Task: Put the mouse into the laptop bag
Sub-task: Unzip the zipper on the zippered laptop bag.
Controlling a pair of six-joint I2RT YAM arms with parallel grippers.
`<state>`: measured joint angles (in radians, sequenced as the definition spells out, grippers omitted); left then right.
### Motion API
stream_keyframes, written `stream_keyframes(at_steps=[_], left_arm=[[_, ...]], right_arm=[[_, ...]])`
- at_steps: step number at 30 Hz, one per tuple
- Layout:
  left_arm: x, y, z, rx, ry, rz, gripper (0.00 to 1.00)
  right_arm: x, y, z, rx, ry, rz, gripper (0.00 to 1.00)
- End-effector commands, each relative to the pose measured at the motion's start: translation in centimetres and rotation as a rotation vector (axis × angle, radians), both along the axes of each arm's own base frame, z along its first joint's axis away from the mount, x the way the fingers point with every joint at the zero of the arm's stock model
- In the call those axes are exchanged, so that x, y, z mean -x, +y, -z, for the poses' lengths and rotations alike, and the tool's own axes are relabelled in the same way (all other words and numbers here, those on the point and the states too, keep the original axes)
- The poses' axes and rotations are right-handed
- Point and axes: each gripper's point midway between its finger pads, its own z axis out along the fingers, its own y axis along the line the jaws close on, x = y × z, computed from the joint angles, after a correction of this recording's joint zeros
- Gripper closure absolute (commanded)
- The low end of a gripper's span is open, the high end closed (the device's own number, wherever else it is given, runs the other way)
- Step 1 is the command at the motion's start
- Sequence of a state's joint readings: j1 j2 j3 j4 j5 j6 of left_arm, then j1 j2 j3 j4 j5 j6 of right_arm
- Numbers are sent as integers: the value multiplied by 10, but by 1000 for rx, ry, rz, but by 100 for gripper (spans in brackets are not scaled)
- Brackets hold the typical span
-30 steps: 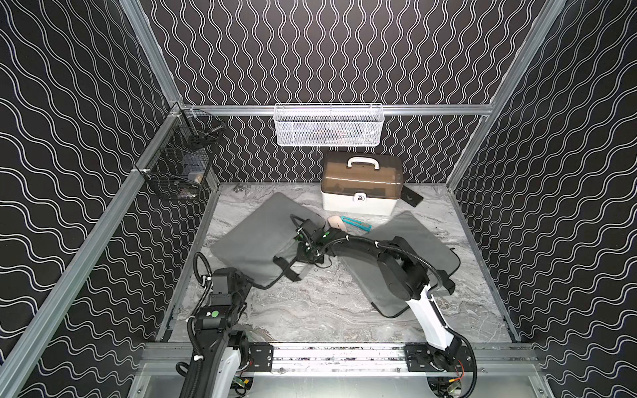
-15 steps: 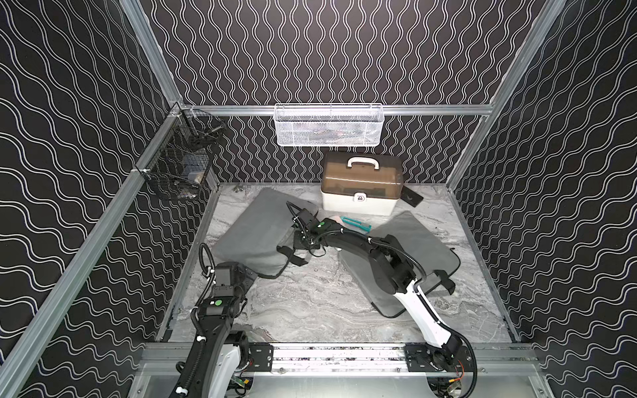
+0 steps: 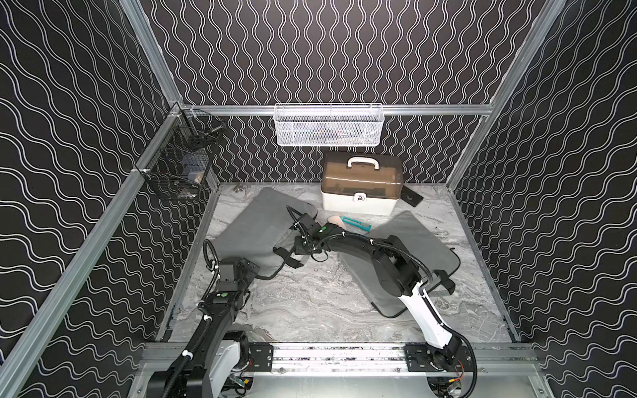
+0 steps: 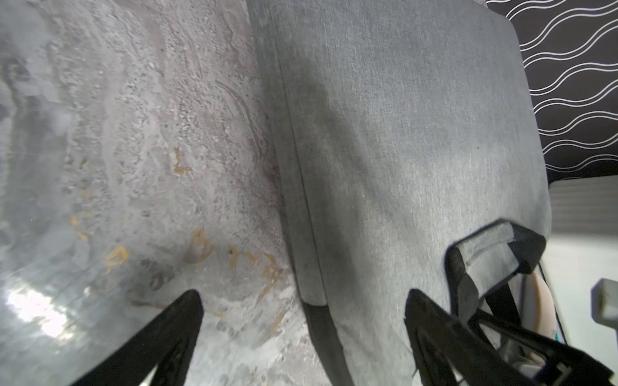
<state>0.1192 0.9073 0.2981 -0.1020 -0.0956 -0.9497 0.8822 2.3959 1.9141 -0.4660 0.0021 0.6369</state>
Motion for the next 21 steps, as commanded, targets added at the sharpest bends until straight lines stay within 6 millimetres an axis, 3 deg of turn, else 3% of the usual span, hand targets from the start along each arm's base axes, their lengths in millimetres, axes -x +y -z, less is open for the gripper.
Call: stream_keyframes(at_steps=[1,5,7,9,11,13,21], left_arm=[[-24,2,-13,13,-106,-18,3],[-36,2,0,33,-100,-30,15],[-38,1,7,33,-109,-44,36],[-38,2,13,21,-93,-63,65],[-37,3,18,17,-75,-75,83],[-37,3,20,18,-69,-80,90],[-36,-7,25,4,-52,-89,97]], right_arm=[[22,0,-1,32,38,-51,100],[34,14,-15,31,-6,-93,100],[38,21,-21,30,-18,-111,100],[41,25,-22,34,-15,-117,100],[46,29,-24,29,-12,-121,100],[59,35,-22,23,2,-128,100],[145,74,-29,-54,51,-237,100]])
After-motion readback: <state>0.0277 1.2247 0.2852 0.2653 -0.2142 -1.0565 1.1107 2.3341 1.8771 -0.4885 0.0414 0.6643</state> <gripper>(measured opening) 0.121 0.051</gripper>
